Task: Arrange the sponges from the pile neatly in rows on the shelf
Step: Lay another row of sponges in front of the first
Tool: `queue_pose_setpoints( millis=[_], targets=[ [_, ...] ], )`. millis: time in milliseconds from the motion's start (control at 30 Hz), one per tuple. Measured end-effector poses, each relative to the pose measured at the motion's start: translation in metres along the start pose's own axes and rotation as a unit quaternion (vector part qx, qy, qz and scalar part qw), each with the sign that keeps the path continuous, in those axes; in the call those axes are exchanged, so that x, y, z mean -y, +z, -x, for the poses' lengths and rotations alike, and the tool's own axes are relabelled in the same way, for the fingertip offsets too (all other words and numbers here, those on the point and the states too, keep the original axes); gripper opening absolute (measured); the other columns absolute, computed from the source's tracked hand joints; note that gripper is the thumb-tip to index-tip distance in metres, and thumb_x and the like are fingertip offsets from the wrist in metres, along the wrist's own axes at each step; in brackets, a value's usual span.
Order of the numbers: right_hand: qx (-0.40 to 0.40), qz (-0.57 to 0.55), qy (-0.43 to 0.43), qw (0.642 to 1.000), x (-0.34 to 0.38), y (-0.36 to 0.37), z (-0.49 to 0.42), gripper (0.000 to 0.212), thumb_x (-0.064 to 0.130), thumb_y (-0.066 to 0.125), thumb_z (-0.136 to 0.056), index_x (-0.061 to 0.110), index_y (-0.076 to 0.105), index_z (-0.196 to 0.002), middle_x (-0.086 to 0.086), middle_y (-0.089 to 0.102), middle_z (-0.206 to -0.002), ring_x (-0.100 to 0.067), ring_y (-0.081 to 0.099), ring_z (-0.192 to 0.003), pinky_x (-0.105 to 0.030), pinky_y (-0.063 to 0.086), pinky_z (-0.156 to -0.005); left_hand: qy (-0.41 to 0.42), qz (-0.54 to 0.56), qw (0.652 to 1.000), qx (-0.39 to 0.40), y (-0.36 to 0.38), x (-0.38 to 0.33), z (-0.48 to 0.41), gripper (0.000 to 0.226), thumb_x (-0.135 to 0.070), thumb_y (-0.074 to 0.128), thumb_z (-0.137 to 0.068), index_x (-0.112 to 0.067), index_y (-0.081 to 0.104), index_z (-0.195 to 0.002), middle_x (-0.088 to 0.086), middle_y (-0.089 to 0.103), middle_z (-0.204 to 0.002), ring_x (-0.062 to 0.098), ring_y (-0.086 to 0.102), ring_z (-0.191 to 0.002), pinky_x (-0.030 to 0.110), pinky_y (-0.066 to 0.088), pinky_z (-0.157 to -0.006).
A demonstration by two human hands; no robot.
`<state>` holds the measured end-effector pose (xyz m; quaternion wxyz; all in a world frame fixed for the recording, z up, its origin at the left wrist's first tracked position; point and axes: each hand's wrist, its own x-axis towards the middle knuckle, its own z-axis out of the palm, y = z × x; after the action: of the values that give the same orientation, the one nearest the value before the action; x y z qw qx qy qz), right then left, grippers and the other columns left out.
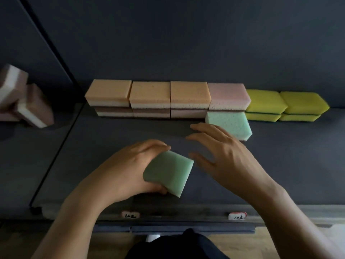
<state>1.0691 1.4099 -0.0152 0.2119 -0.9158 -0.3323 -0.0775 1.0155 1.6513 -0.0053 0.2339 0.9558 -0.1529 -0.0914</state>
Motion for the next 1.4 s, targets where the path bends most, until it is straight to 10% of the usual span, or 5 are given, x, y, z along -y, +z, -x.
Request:
queue_pose_setpoints(
  millis=[233,667,933,1133,1400],
  targets=[
    [0.094,-0.03,-0.037,0.994,0.013,-0.006,0.002,0.083,0.069,0.06,-0.077,0.022,0.042,-0.144,0.002,0.041,-0.152,-0.011,0.035,-0.14,-0.026,0.033,-0.111,0.005,-0.043,0.991,-0.123,-0.003,-0.009,-0.004,0.085,-0.07,0.062,-0.068,-0.027,0.045,-0.14,-0.021,0.042,-0.133,0.004,0.047,-0.117,0.032,0.05,-0.086],
    [0.062,-0.05,-0.037,0.996,0.01,0.001,-0.005,0.075,0.036,0.081,-0.077,0.019,0.042,-0.139,0.004,0.05,-0.132,-0.012,0.052,-0.118,-0.027,0.048,-0.091,0.054,-0.117,0.978,-0.166,0.001,-0.023,-0.011,0.073,-0.054,0.063,-0.071,-0.015,0.055,-0.132,-0.002,0.054,-0.135,0.019,0.051,-0.124,0.034,0.038,-0.101],
    [0.066,-0.076,0.016,0.995,-0.001,-0.008,0.002,0.08,0.066,0.06,-0.082,0.029,0.034,-0.147,0.016,0.043,-0.142,0.0,0.04,-0.13,-0.02,0.04,-0.1,0.054,-0.133,0.976,-0.164,0.007,-0.025,-0.023,0.069,-0.044,0.079,-0.067,-0.015,0.06,-0.126,-0.003,0.057,-0.128,0.019,0.059,-0.112,0.037,0.05,-0.09],
    [-0.054,0.005,0.058,0.997,-0.026,-0.01,0.005,0.041,0.038,0.055,-0.097,0.019,0.055,-0.133,0.004,0.056,-0.133,-0.015,0.051,-0.124,-0.034,0.052,-0.09,0.036,-0.139,0.976,-0.167,0.008,-0.03,-0.038,0.067,-0.041,0.081,-0.066,-0.013,0.061,-0.123,-0.001,0.058,-0.126,0.022,0.061,-0.109,0.038,0.052,-0.086],
    [-0.052,0.051,0.094,0.993,-0.063,0.001,0.005,0.049,0.015,0.073,-0.085,0.022,0.059,-0.132,-0.002,0.054,-0.14,-0.024,0.051,-0.128,-0.044,0.049,-0.099,0.022,-0.132,0.979,-0.153,0.011,-0.035,-0.059,0.069,-0.039,0.079,-0.074,-0.019,0.053,-0.135,-0.006,0.049,-0.136,0.017,0.052,-0.12,0.037,0.045,-0.097]
  ],
)
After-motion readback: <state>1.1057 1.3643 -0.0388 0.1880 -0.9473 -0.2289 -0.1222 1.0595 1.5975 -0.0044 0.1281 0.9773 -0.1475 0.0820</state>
